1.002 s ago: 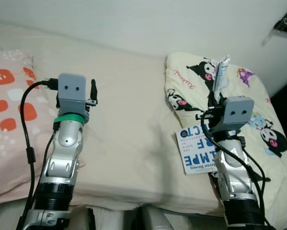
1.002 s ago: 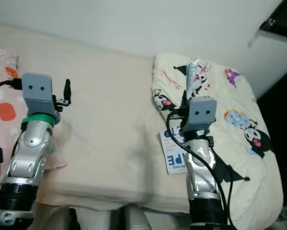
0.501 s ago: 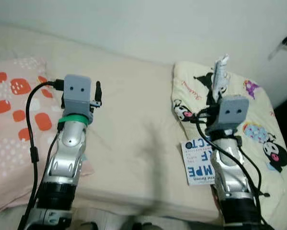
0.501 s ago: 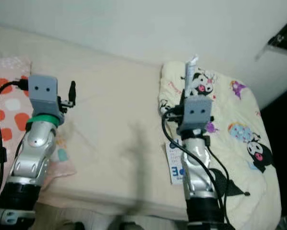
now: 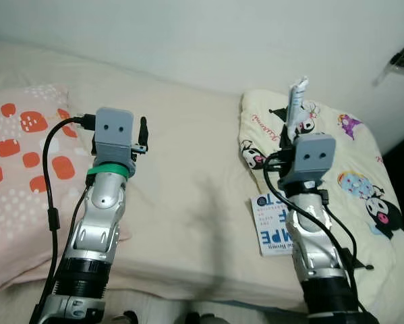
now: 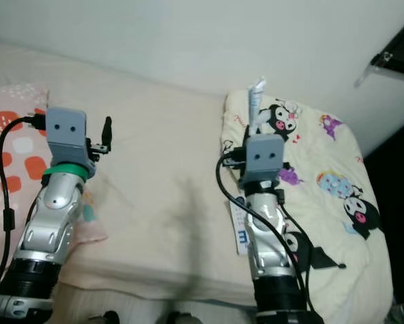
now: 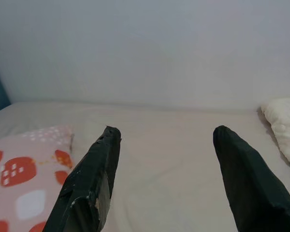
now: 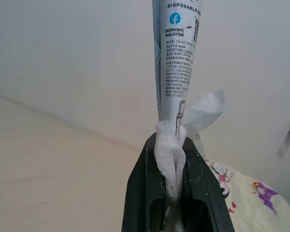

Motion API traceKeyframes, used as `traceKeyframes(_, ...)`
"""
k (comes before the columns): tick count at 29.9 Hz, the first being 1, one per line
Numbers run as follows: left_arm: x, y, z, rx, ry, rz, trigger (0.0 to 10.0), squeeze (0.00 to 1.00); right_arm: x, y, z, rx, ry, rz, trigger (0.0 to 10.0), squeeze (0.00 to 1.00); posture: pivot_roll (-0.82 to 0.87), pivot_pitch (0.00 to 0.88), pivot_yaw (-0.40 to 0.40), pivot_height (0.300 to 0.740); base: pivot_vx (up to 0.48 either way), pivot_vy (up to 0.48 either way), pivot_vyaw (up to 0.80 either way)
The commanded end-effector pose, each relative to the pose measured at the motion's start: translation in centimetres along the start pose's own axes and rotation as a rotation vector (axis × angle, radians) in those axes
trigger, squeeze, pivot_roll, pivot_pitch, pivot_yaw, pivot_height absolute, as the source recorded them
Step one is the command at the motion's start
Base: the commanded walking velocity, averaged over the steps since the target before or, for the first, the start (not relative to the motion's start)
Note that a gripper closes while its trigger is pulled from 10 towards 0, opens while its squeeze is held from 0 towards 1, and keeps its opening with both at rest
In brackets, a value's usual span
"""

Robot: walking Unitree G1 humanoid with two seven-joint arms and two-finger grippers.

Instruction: Clean up the room

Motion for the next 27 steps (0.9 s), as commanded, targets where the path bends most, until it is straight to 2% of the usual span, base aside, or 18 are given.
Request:
traceKeyframes(1,-0.5,-0.3,-0.5,-0.015,-0.005,0.01,10.0,0.0,-0.3,0.1,0.0,-0.01,0.004,0.017,10.0,0.0,-0.01,0.0,-0.082,0.73,-0.386,0.0,0.0)
traceKeyframes(20,-0.4,-0.3,-0.3,-0.017,0.001,0.012,10.0,0.0,-0.6,0.2,1.2,0.035,-0.022,0.024,10.0,0.0,0.0,0.0,-0.072,0.73,-0.383,0.0,0.0)
traceKeyframes(27,-0.6,-0.4,-0.4,-0.035,0.019,0.023,10.0,0.0,-0.7,0.1,1.7,0.064,0.01,0.03,10.0,0.0,0.0,0.0,-0.067,0.73,0.0,0.0,0.79)
Point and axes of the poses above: a point about 5 cm out from each wrist's last joint towards the gripper, its own y axis pointing out of the wrist towards the gripper, its own x axis along the axis of the wrist's last joint, z = x × y, the point moved 6 cm from there along y, pointing out of the wrist towards the gripper, and after that the axes turned 4 degrees about y, right-handed, at the moved point
